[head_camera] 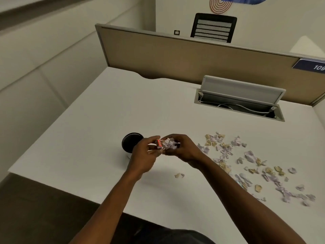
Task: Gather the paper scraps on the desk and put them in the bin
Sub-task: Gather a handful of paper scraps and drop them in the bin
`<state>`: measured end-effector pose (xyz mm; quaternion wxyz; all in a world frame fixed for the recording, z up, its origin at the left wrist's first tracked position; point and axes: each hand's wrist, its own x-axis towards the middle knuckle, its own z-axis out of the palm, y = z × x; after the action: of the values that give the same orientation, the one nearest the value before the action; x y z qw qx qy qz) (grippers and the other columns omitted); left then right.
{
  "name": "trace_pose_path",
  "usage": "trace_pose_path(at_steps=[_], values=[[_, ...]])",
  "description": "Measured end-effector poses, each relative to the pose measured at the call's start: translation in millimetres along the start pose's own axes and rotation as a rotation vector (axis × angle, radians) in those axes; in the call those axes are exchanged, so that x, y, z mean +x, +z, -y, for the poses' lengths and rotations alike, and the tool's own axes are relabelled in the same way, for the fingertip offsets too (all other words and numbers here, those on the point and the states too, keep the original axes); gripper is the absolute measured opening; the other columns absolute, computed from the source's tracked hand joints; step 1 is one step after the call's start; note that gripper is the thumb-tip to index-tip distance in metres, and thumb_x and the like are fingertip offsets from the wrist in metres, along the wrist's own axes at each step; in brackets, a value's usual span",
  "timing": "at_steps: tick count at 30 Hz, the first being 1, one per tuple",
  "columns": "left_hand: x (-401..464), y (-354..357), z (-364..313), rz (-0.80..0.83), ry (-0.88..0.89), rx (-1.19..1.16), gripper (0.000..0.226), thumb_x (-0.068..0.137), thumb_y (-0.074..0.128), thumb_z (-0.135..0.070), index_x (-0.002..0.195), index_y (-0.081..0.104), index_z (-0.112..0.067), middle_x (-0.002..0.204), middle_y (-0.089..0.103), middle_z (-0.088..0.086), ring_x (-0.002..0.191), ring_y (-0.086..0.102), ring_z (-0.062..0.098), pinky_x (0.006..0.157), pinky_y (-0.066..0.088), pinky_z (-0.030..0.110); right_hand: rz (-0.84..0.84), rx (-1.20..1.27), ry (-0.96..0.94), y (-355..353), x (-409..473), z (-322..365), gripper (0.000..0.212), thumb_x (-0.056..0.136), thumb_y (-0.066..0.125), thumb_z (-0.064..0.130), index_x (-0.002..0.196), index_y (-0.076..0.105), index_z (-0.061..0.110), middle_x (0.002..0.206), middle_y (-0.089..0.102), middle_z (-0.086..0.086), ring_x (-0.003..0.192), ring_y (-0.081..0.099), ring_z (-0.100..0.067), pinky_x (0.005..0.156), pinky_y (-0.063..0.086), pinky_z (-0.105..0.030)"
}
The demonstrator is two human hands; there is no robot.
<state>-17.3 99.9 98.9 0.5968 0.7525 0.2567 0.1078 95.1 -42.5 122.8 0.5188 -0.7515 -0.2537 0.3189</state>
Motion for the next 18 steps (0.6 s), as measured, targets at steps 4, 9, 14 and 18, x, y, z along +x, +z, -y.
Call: trace_pose_path(at_steps=[4,9,14,18], values=[[7.3,-33.9,-2.5,-0.083,0.016,0.039,0.048,0.083,0.077,-0.005,0.125,0.065,-0.025,0.109,0.072,-0.009,0.091,0.068,-0.009,0.070,0.051,0.007,0.031,-0.011,-0.029,22.6,23.8,21.4,0.039,0.070,0.085,0.001,0.107,0.073,0.009,0.102,0.075,-0.013,0.100,0.069,-0.034,0.090,0.058,-0.052],[14.6,-63.0,7.3,-0.167,-0.022,0.169,0.048,0.082,0.080,-0.013,0.127,0.065,-0.023,0.118,0.069,-0.003,0.103,0.067,0.010,0.089,0.053,0.024,0.024,-0.129,0.028,54.4,52.1,34.0,0.041,0.067,0.085,0.005,0.106,0.072,0.010,0.105,0.074,-0.012,0.101,0.069,-0.031,0.092,0.057,-0.051],[22.6,-72.9,17.0,-0.195,0.048,0.498,0.044,0.082,0.076,-0.007,0.124,0.068,-0.018,0.121,0.065,0.010,0.111,0.063,0.027,0.090,0.050,0.028,-0.033,-0.452,-0.053,80.6,64.8,43.4,0.039,0.075,0.078,0.010,0.113,0.070,0.011,0.113,0.072,-0.008,0.103,0.066,-0.024,0.088,0.055,-0.033],[24.7,-73.1,22.6,-0.144,0.075,0.578,0.047,0.080,0.076,-0.003,0.124,0.066,-0.018,0.116,0.069,0.009,0.105,0.066,0.027,0.089,0.054,0.031,0.013,-0.668,-0.093,91.4,70.2,45.6,0.051,0.078,0.076,0.014,0.127,0.061,0.014,0.120,0.064,-0.014,0.109,0.061,-0.028,0.086,0.050,-0.031]])
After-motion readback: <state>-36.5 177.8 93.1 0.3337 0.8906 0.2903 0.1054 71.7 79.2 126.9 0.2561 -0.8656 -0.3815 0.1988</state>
